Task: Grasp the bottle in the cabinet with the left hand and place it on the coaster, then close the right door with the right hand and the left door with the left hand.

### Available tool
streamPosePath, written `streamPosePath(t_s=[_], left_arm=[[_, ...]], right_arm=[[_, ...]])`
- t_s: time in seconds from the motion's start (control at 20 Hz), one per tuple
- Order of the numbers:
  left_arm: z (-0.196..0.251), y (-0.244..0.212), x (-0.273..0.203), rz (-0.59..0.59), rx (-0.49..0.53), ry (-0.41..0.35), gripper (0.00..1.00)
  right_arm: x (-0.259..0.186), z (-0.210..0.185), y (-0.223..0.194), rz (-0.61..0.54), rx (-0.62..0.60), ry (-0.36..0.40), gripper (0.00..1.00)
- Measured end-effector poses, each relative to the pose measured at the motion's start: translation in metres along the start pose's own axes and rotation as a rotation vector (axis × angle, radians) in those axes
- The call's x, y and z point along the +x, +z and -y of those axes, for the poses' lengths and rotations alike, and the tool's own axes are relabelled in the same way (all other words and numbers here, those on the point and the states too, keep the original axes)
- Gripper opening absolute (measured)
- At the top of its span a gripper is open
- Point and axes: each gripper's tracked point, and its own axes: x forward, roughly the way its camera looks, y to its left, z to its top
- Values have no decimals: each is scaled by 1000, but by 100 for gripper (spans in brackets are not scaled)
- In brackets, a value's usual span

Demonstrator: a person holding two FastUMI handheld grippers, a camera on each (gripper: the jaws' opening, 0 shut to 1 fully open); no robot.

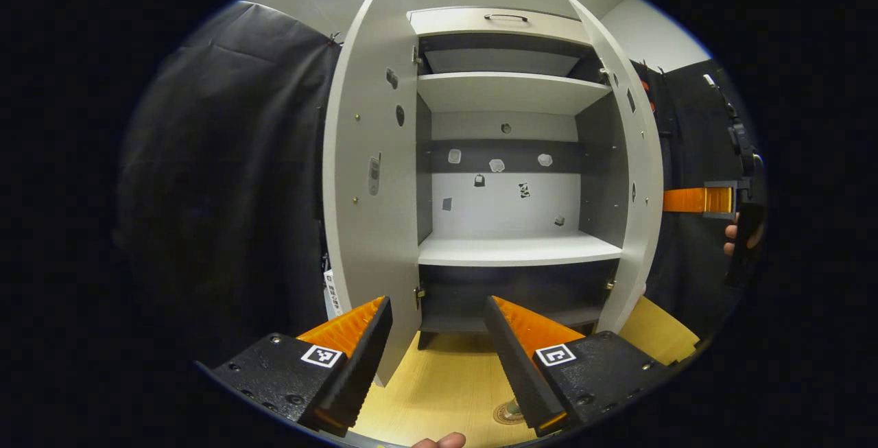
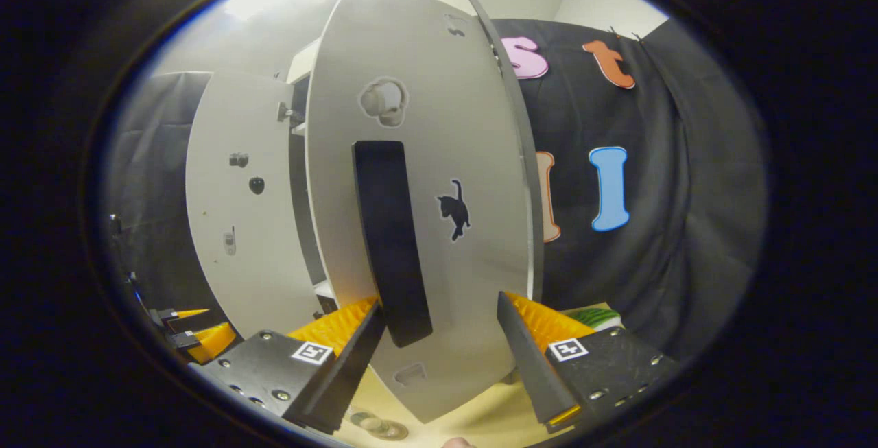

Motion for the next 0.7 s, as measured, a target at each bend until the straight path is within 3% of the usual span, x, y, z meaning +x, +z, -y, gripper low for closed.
streamPosePath(t_s=[0.7], left_arm=[[-87,20,5,10,-72,74,87]], right_arm=[[83,-55,0,34,-86,-39,98]])
